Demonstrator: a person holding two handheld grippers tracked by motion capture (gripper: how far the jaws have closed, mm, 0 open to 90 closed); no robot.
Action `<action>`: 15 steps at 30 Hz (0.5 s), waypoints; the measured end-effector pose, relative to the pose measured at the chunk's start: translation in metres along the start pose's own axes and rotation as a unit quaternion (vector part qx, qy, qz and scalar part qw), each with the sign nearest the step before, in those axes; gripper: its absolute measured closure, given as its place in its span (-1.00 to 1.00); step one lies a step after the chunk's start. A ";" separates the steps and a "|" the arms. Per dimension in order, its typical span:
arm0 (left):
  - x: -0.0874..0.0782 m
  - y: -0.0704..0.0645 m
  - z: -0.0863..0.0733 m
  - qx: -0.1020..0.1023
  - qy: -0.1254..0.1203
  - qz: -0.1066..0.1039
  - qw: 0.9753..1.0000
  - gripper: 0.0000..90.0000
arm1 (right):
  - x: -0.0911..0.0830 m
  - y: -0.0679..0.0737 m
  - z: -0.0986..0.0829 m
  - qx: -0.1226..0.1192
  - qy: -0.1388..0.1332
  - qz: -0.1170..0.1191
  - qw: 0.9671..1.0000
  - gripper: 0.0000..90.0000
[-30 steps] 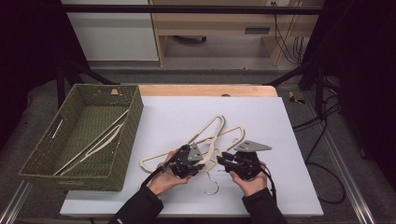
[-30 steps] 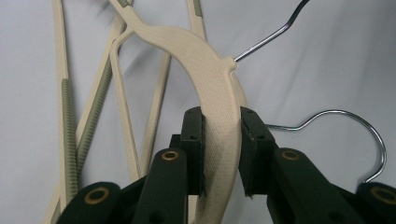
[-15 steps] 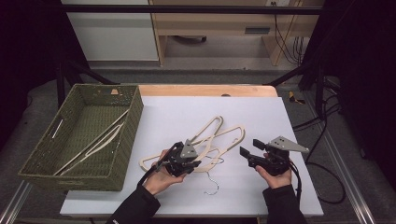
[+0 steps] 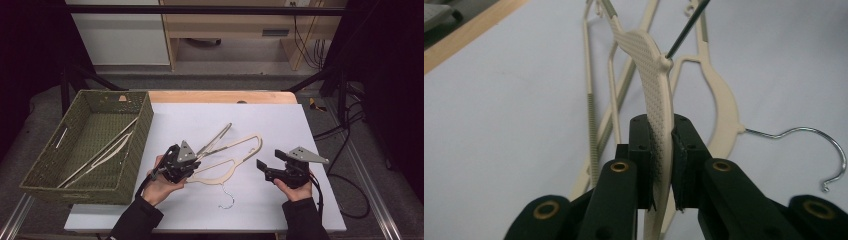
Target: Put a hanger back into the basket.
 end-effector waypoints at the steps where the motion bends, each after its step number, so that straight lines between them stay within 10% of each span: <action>1: 0.000 0.000 0.000 0.000 0.000 0.000 1.000 0.82 | 0.000 0.000 0.000 0.001 -0.001 0.001 1.000 -0.60; 6: -0.012 0.022 0.001 -0.005 -0.008 0.032 0.999 0.89 | 0.001 0.000 0.000 -0.002 -0.002 0.006 1.000 -0.65; 15: -0.025 0.037 0.004 -0.047 -0.046 0.026 0.997 0.91 | 0.001 0.001 -0.001 -0.010 -0.001 0.007 1.000 -0.67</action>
Point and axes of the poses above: each handheld gripper's, and its own axes: x roughly forward along the jaws, z roughly out of its top, y roughly to its left, the point moved 8 cm from there along x, roughly forward along the jaws, and after that the axes turned 10 degrees about -x, right-handed, at the moved point
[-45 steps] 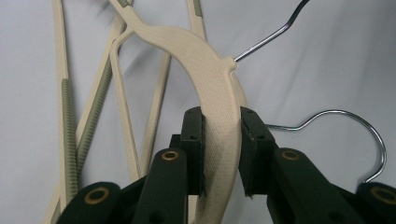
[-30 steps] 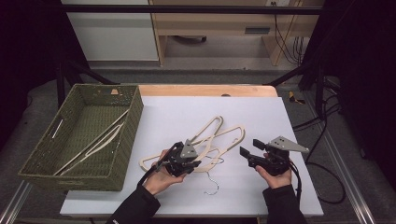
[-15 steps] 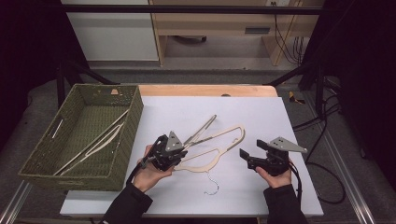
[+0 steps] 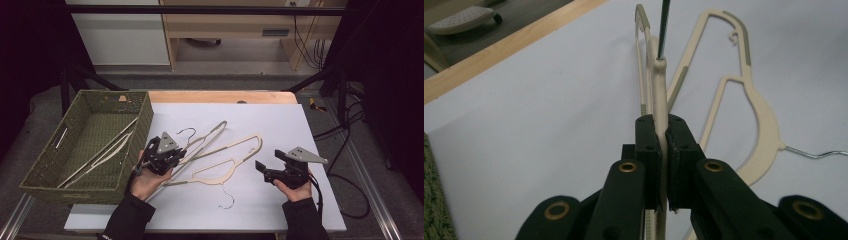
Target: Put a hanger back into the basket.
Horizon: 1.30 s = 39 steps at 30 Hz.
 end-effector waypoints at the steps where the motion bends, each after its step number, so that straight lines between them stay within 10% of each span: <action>1: -0.003 0.000 0.002 0.001 -0.004 -0.002 1.000 0.91 | 0.000 0.000 0.000 0.003 0.000 -0.001 1.000 -0.67; 24: -0.091 -0.022 0.063 0.020 -0.115 -0.040 0.992 0.91 | -0.003 0.001 0.003 -0.004 -0.011 0.001 1.000 -0.71; 39: -0.126 0.030 0.094 0.019 -0.098 -0.034 0.994 0.91 | -0.004 0.002 0.004 -0.010 -0.014 0.005 1.000 -0.73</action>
Point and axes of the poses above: each handheld gripper's, and its own axes: x roughly forward along the jaws, z roughly out of its top, y roughly to its left, the point moved 8 cm from there along x, roughly forward along the jaws, and after that the axes turned 10 degrees about -x, right-handed, at the moved point
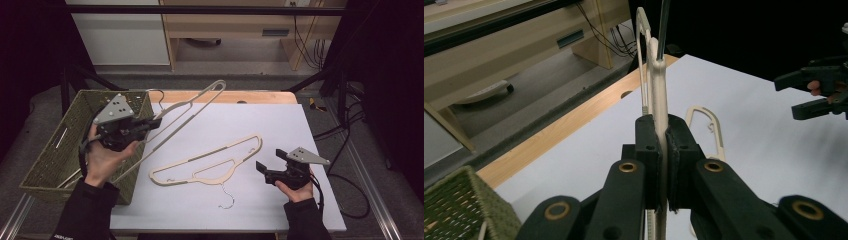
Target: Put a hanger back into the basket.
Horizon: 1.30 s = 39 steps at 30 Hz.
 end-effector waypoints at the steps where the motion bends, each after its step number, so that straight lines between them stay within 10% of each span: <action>1: 0.000 0.000 0.000 0.000 0.000 0.000 1.000 0.91 | 0.000 0.000 0.000 0.000 0.000 0.000 1.000 -0.73; 19: -0.049 0.098 -0.012 -0.002 0.005 0.059 0.998 0.91 | 0.003 0.000 -0.002 -0.008 0.006 -0.001 1.000 -0.75; 39: -0.072 0.157 -0.062 -0.006 0.033 0.101 0.994 0.91 | 0.003 -0.001 -0.003 -0.008 0.009 -0.003 1.000 -0.77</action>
Point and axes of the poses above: each handheld gripper's, and its own axes: x roughly forward along the jaws, z roughly out of its top, y roughly to its left, the point moved 8 cm from there along x, roughly forward along the jaws, and after that the axes turned 10 degrees about -x, right-handed, at the moved point
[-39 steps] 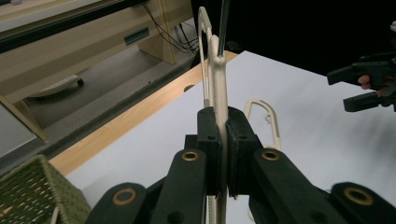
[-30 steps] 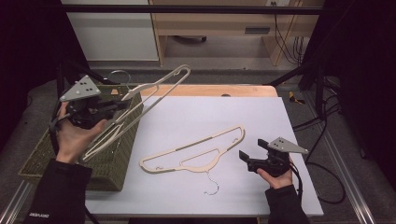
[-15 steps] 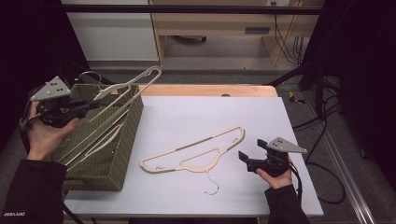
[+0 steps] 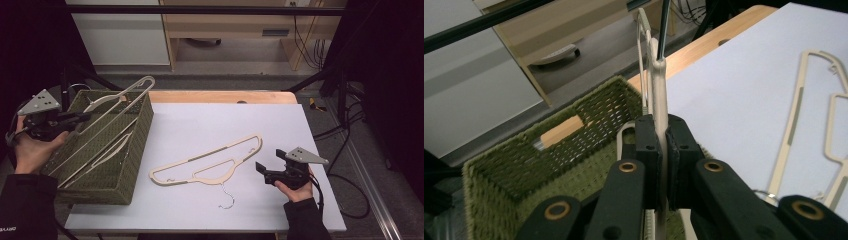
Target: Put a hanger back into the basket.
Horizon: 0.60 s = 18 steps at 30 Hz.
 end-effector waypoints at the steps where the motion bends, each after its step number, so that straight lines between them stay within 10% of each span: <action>1: 0.000 0.003 -0.003 0.000 0.003 0.001 1.000 0.91 | 0.000 0.000 0.000 0.002 0.002 0.000 1.000 -0.77; 18: 0.015 0.028 -0.051 0.001 0.050 0.035 0.998 0.91 | 0.001 0.001 -0.001 -0.004 0.004 0.000 1.000 -0.77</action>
Point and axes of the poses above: each handheld gripper's, and its own axes: x roughly forward along the jaws, z roughly out of its top, y roughly to its left, the point moved 8 cm from there along x, roughly forward along the jaws, and after that the axes turned 10 degrees about -x, right-handed, at the moved point
